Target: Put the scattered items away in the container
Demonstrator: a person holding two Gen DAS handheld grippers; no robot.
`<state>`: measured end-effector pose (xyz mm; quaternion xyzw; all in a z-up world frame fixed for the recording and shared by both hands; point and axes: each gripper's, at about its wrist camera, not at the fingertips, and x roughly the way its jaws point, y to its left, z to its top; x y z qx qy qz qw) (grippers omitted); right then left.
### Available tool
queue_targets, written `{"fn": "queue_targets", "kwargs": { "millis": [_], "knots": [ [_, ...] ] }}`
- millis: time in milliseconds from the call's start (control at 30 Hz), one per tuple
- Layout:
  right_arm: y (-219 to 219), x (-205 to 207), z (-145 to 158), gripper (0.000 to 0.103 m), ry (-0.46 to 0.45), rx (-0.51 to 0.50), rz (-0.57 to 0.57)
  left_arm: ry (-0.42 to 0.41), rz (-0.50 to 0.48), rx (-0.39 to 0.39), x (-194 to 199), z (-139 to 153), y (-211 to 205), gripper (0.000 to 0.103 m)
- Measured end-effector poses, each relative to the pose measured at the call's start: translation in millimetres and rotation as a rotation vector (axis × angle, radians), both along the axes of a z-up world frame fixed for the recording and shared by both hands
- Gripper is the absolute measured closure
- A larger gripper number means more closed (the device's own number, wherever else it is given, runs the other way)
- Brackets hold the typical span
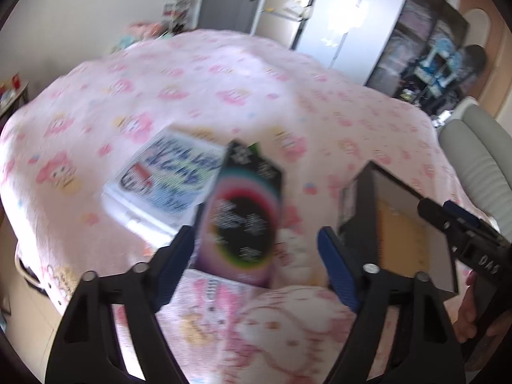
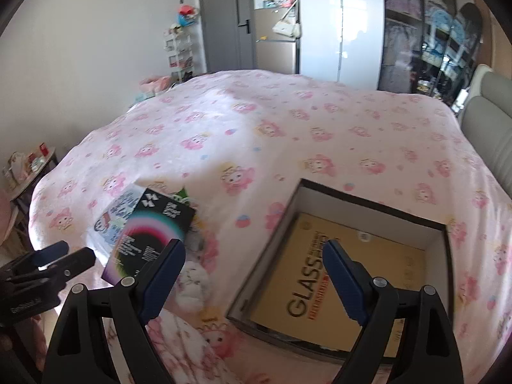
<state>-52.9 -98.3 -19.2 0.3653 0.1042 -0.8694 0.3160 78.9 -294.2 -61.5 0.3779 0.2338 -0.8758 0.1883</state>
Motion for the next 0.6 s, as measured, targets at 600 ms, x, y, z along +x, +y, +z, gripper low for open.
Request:
{"fn": "queue_targets", "kwargs": {
  "millis": [600],
  "knots": [
    [-115,-40,-110,0.06,-0.46,0.122,0.2,-0.028,0.022,0.176,-3,-84,-59,0.059]
  ]
}}
